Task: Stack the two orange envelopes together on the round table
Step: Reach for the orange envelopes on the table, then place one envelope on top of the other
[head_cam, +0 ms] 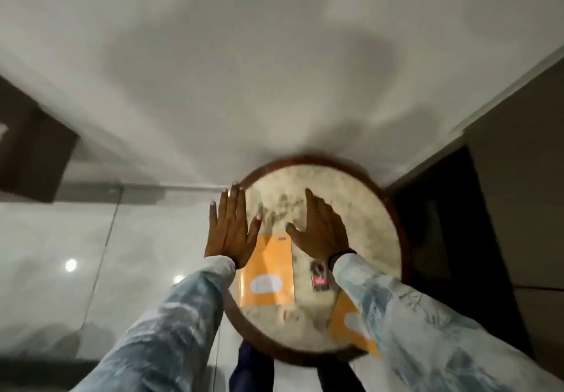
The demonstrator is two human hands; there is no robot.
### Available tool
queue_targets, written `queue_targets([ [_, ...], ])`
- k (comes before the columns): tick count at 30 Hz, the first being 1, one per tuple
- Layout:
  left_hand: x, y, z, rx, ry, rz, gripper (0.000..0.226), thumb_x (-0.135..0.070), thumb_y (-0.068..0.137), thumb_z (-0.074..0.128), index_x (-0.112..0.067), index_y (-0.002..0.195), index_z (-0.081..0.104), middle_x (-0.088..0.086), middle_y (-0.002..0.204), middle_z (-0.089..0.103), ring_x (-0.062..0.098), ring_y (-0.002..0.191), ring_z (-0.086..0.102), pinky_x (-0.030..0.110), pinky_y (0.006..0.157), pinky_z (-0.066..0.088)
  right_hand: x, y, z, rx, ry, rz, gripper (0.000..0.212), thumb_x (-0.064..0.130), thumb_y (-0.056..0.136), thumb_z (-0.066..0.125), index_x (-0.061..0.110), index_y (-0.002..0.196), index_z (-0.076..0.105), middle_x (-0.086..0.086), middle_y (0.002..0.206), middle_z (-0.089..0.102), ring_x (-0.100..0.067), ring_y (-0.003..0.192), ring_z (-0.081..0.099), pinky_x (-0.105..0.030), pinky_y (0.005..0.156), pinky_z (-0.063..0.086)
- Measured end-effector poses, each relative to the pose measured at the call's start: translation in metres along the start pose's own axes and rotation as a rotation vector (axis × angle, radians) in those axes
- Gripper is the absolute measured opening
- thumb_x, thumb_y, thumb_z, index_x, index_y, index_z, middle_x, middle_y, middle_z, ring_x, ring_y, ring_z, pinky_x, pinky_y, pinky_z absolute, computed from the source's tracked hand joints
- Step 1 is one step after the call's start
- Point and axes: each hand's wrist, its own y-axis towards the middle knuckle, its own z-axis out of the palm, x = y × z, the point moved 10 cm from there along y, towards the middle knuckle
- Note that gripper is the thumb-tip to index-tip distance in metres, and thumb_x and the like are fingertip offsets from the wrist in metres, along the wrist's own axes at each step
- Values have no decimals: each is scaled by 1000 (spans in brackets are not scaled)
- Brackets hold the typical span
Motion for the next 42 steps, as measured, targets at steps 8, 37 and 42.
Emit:
queue_targets([
  [8, 77, -46, 183, 305, -126, -253, 61, -32, 105, 46, -6, 157, 28, 19, 163, 33, 41, 144, 42, 53, 115, 45, -49, -4, 203, 250, 132, 216, 96, 41, 88, 68, 8, 161, 16, -18, 160, 32, -40, 144, 39, -47, 114, 43],
  [37, -37, 47, 180, 85, -354, -145, 50, -10, 91, 64, -2, 139, 52, 23, 137, 53, 43, 126, 52, 50, 104, 48, -156, 39, 103, -236, 366, 487, 55, 28, 86, 69, 14, 137, 56, -10, 129, 64, -34, 125, 57, -51, 101, 50],
  [42, -119, -55, 242, 376, -460, -129, 43, -2, 92, 57, 0, 135, 56, 23, 139, 54, 41, 129, 51, 52, 104, 49, -250, -69, 106, -180, 313, 748, 60, 30, 83, 69, 15, 138, 52, -12, 136, 62, -37, 127, 58, -51, 102, 50],
])
